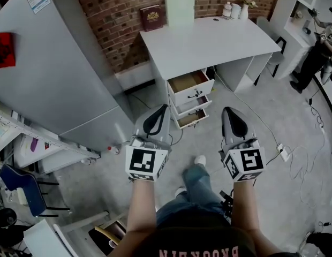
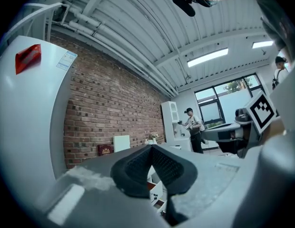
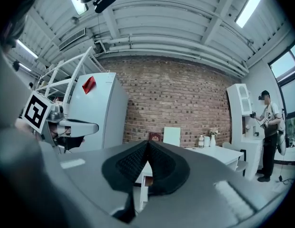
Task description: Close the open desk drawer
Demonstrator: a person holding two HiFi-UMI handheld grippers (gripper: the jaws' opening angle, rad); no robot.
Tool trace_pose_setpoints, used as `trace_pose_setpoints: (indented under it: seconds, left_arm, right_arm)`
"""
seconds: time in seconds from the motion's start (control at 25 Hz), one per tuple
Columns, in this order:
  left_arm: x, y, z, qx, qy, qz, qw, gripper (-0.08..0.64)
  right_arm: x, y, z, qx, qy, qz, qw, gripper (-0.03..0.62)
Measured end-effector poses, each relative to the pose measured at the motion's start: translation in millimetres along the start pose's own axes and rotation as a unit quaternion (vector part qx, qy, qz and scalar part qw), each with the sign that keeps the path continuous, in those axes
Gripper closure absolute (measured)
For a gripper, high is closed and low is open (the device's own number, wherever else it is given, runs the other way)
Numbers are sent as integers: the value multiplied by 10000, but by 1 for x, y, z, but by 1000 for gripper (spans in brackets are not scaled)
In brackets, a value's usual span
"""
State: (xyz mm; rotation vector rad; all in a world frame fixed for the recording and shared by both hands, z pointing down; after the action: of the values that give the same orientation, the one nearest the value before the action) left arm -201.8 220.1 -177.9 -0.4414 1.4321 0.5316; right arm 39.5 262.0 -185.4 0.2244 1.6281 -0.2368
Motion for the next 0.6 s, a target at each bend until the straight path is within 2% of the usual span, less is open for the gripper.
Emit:
trace_pose_setpoints:
  seconds: [0.24, 0.6]
  left_arm:
    - [-12, -60, -28, 210, 130, -120, 9996, 561]
    - [-32, -179, -54, 459, 207, -276, 9983, 561]
  right_arm:
    - [-10, -60, 37, 106, -153, -5, 9998, 592]
    - [-28, -165, 123, 319, -318, -184, 9988, 592]
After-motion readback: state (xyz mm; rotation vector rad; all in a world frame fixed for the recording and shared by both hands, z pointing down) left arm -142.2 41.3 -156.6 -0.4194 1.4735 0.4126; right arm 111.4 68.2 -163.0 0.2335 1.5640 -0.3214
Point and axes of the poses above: the fingertips, and each gripper's own axes: y backward along the fingers, z to its right, x out of its top, the point moved 9 cm from there along y, backward along the fingers
